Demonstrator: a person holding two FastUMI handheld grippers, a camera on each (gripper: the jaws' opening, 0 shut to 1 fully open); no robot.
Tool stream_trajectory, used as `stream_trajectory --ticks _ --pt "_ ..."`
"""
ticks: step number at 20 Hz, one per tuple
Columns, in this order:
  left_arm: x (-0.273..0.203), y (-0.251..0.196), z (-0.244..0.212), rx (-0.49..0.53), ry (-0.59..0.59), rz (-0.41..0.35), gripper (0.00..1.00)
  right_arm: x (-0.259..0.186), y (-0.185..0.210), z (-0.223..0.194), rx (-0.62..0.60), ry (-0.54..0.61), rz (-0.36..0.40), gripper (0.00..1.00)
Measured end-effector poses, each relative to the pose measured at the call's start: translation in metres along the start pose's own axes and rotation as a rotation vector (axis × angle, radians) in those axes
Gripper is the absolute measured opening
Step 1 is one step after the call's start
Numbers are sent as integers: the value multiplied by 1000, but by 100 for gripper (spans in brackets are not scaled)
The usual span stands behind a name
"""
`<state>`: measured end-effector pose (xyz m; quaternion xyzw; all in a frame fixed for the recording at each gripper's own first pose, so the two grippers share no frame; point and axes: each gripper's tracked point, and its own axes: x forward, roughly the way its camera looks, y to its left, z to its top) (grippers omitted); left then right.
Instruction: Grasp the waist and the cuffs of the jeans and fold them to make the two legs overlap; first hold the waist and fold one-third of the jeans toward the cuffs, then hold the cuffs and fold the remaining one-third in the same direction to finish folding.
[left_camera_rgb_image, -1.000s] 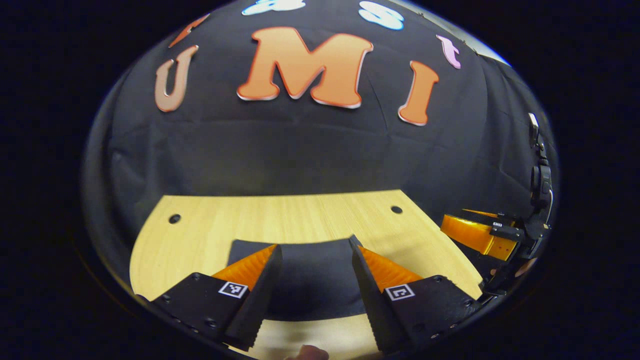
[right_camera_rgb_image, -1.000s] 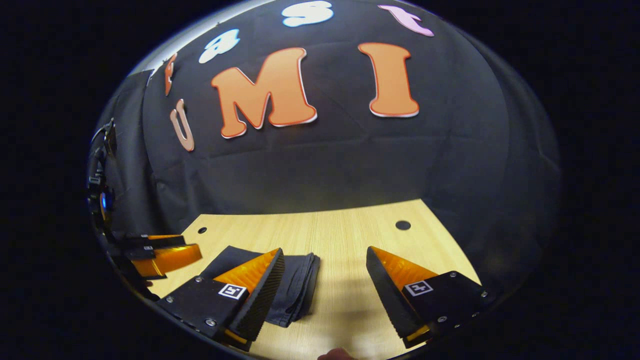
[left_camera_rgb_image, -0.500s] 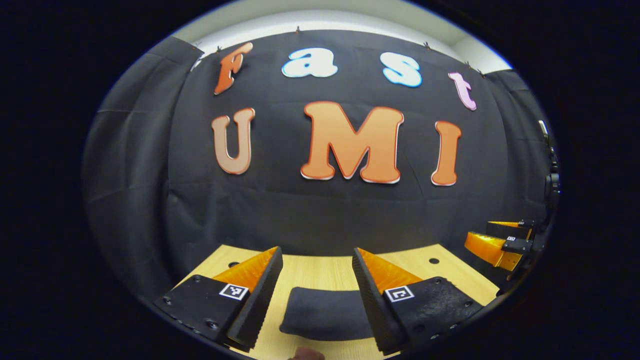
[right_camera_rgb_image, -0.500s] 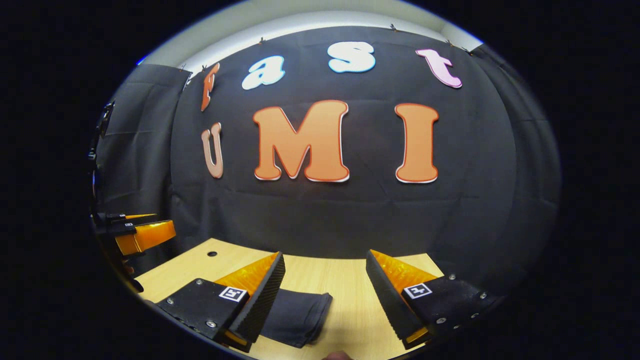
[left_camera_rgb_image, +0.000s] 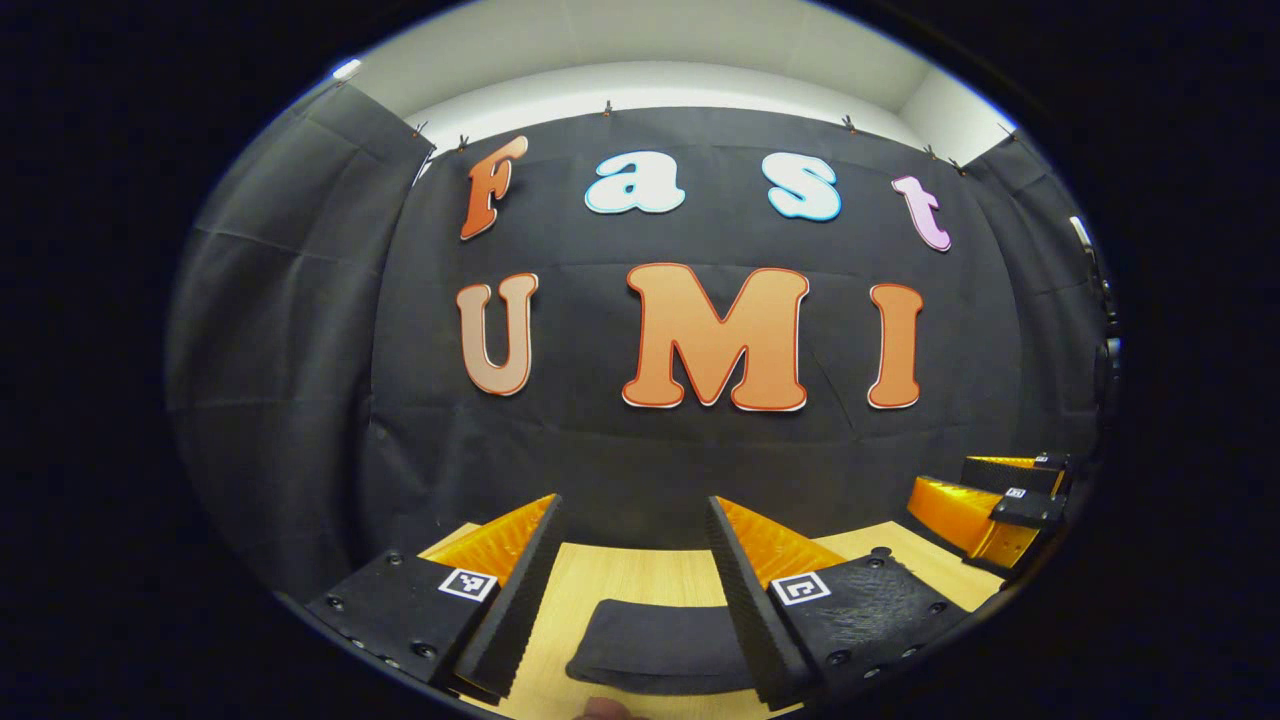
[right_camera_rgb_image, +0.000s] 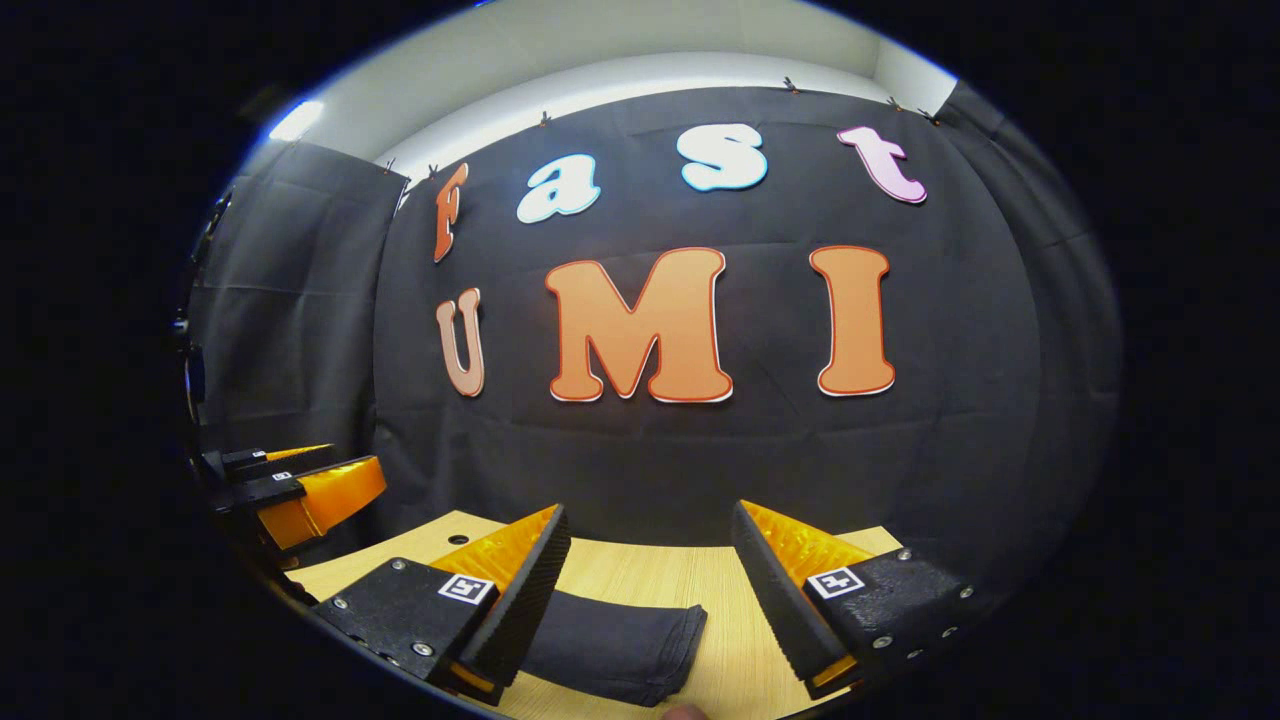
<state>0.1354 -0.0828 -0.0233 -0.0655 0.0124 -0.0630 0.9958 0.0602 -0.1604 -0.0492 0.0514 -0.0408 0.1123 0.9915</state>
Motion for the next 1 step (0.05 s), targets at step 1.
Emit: stream_trajectory --ticks 1 --pt "0 2 1 16 -4 12 84 -2 4 -2 -6 4 6 98"
